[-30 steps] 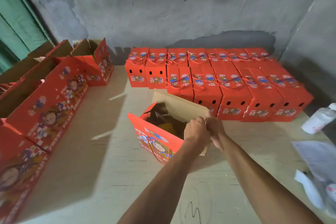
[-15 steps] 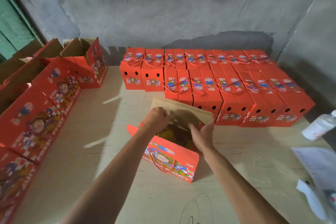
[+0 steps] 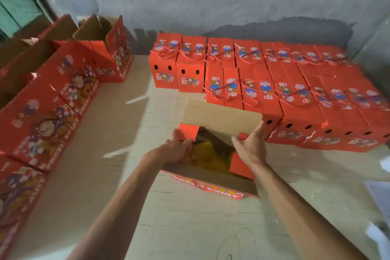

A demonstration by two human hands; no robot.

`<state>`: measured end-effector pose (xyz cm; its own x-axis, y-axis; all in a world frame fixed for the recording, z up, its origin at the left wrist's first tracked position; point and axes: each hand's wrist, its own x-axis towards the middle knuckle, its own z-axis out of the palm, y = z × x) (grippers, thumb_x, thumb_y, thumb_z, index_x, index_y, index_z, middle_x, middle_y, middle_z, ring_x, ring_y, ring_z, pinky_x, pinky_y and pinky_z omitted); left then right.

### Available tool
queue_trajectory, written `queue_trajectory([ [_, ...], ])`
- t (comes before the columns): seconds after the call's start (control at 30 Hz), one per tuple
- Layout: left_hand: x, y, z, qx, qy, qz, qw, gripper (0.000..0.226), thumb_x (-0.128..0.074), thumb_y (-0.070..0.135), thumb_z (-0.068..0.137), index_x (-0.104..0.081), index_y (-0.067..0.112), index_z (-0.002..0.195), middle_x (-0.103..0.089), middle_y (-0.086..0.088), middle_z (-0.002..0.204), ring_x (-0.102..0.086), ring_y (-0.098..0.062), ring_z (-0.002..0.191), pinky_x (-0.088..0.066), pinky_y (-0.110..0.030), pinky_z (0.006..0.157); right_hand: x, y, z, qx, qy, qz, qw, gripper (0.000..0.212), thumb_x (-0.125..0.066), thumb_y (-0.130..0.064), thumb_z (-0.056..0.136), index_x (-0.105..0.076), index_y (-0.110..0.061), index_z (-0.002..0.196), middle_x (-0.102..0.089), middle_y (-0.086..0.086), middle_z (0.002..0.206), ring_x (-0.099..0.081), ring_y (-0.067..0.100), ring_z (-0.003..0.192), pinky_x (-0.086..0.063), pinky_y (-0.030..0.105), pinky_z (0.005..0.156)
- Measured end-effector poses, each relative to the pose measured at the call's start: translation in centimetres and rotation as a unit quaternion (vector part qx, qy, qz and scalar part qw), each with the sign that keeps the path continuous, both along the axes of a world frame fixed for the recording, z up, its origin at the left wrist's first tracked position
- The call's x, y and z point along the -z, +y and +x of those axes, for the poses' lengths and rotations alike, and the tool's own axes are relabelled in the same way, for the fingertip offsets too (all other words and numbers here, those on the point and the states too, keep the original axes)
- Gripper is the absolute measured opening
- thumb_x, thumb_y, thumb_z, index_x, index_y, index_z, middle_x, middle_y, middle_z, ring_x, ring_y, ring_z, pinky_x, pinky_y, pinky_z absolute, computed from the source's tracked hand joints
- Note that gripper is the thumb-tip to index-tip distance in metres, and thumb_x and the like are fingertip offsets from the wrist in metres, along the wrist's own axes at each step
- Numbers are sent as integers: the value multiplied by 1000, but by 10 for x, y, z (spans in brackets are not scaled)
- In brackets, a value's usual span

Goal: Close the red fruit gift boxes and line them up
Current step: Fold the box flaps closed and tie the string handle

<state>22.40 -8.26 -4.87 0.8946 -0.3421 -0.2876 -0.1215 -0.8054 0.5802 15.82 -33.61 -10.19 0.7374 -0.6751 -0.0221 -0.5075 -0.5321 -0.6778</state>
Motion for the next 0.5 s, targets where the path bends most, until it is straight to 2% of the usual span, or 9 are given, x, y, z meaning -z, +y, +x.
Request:
queue_trajectory([
  [0.03, 10, 0, -6, -1, -3, 32, 999, 77, -54, 56, 99, -28, 17, 159, -56, -22, 127, -59, -28, 106, -50, -24, 60, 0, -1, 1, -10, -1, -5, 1000, 116, -77, -38, 83, 1, -4, 162, -13, 14, 171, -28, 32, 152, -43, 46, 109],
  [0.07, 18, -1, -11, -14, 43, 56, 997, 79, -49, 56, 101, -16, 18, 161, -54, -20, 119, -58, -28, 105, -52, -32, 74, 1, -3, 2, -22, -4, -9, 1000, 116, -77, -41, 84, 1, -5, 162, -13, 14, 171, -28, 32, 152, -43, 45, 109],
  [0.1, 26, -2, -15, -41, 43, 67, 996, 80, -48, 55, 102, -12, 16, 161, -54, -16, 109, -62, -31, 103, -53, -38, 84, 1, -4, 2, -37, -7, -13, 999, 117, -76, -45, 84, 1, -5, 163, -14, 14, 171, -28, 32, 152, -43, 45, 109],
  [0.2, 22, -9, -38, -82, 29, 87, 992, 82, -47, 55, 102, -9, 12, 161, -57, -18, 99, -68, -35, 103, -53, -39, 88, 2, -8, 4, -77, -8, -26, 997, 114, -67, -61, 89, 1, -7, 163, -15, 13, 171, -27, 29, 153, -40, 43, 113],
  [0.23, 21, -12, -45, -84, 26, 99, 991, 83, -46, 54, 103, -5, 11, 161, -61, -23, 107, -67, -36, 105, -52, -40, 89, 1, -9, 5, -83, -5, -26, 996, 109, -61, -63, 92, 0, -8, 163, -14, 12, 171, -26, 29, 154, -37, 44, 115],
  [0.27, 21, -14, -53, -78, 19, 118, 990, 81, -43, 52, 105, -1, 11, 162, -60, -28, 124, -66, -38, 108, -51, -42, 92, 0, -10, 5, -83, -6, -21, 996, 101, -56, -61, 96, -2, -9, 164, -14, 12, 171, -26, 29, 154, -36, 44, 116],
  [0.33, 23, -14, -73, -41, -23, 159, 986, 69, -33, 46, 109, -2, 17, 163, -35, -32, 156, -58, -45, 120, -49, -49, 95, -1, -7, 4, -75, -23, -13, 997, 83, -52, -46, 103, -8, -10, 164, -20, 14, 169, -30, 32, 152, -38, 43, 115],
  [0.4, 28, -14, -89, -19, -69, 141, 987, 52, -30, 43, 111, -16, 33, 160, -8, -23, 168, -41, -49, 139, -50, -55, 96, -2, -2, -1, -76, -44, -37, 995, 75, -52, -29, 103, -12, -8, 163, -27, 17, 166, -43, 38, 144, -49, 46, 103],
  [0.5, 22, -8, -91, -39, -77, 65, 994, 51, -33, 43, 110, -14, 42, 157, -9, -9, 171, -27, -52, 147, -44, -60, 105, -4, 8, -9, -90, -29, -112, 989, 74, -51, -20, 99, -16, 1, 161, -39, 25, 156, -61, 48, 117, -58, 46, 69],
])
